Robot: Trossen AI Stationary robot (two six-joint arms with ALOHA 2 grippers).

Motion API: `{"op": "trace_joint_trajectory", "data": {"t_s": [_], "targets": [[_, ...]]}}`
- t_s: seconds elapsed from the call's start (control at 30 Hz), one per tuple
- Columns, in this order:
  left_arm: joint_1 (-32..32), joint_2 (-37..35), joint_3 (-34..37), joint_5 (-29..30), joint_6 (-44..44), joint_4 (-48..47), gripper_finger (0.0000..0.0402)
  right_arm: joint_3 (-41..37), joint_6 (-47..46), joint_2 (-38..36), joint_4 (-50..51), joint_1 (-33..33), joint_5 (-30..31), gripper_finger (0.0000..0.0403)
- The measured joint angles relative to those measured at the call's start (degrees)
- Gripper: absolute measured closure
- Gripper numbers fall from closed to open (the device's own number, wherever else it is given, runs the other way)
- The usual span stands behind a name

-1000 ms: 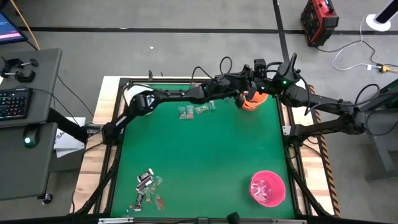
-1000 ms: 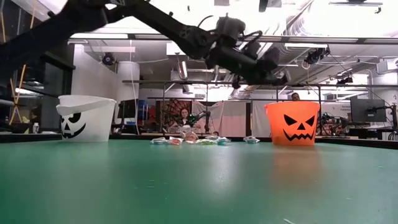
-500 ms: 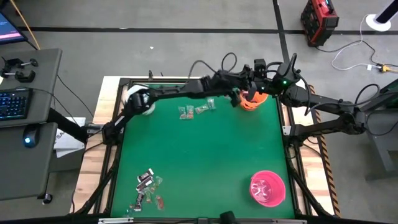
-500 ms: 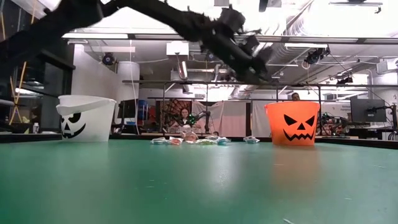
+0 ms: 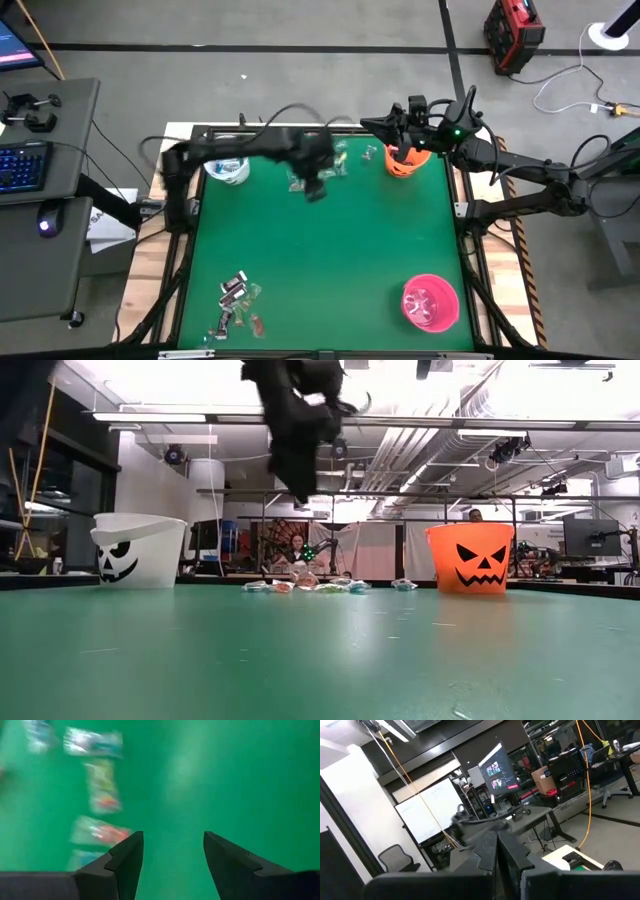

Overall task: Sort candy by brand, put in halloween buckets
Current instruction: Put the brown chocolate bar into the orange bucket

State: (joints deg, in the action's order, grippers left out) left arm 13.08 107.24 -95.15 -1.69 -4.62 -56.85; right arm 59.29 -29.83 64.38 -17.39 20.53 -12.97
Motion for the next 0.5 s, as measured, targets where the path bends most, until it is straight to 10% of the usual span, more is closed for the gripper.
{"op": "trace_joint_trajectory", "data": {"t_s": [0.23, 0.5], "targets": [[-14.53, -23.23, 32.34, -0.14, -8.60, 12.14, 0.0204, 0.00, 1.67, 0.00, 1.02, 0.01, 0.00, 0.0396], [-40.69, -39.81, 52.54, -0.71, -33.39, 10.91, 0.0204, 0.00, 1.66, 0.00, 3.12, 0.00, 0.00, 0.0396]]}}
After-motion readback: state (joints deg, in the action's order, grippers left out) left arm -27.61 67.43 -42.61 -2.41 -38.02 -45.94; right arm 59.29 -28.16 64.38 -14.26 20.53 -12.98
